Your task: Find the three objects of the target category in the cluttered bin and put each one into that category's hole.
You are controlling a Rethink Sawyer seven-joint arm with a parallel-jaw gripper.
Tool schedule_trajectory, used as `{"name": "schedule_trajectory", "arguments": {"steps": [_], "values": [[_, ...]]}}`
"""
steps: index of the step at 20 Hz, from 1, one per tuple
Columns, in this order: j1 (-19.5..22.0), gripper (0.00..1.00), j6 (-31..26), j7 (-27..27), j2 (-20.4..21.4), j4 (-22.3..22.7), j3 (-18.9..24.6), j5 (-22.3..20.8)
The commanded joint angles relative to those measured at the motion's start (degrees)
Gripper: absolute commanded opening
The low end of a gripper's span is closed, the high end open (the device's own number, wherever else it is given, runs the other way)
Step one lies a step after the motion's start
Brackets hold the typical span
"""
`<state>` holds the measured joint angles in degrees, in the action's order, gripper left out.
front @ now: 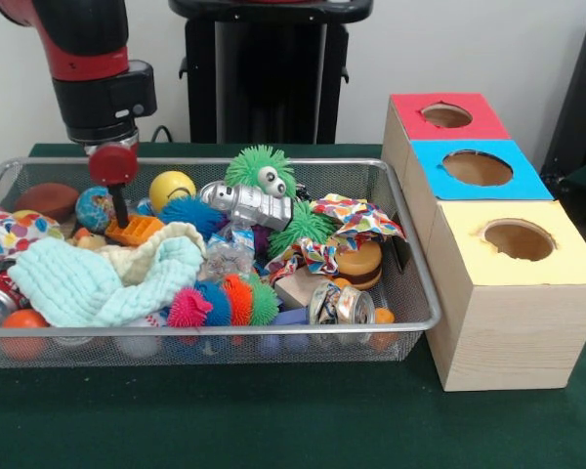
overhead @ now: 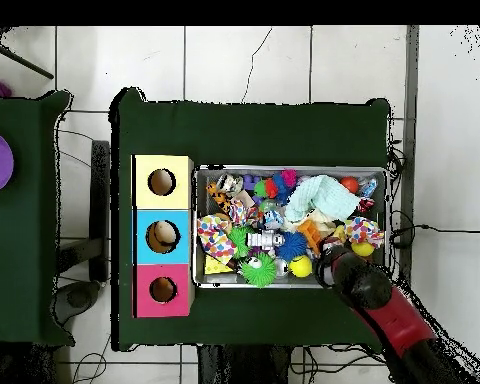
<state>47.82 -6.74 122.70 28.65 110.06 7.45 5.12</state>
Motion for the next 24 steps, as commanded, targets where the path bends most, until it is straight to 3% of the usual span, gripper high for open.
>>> {"name": "schedule_trajectory", "arguments": {"steps": [1,15,16,19,24], "values": [[1.09,0.00,2.17,3.68,-3.66,-6.75,4.94,-0.98],[2.01,0.00,-0.57,1.35,-4.23,-10.15,5.04,-2.03],[0.95,1.00,0.69,1.92,-4.24,-10.48,3.81,-2.31],[-1.96,1.00,4.30,4.37,-4.14,-10.52,0.65,-1.81],[-1.61,1.00,0.89,4.85,-3.36,-9.98,1.46,-0.46]]}}
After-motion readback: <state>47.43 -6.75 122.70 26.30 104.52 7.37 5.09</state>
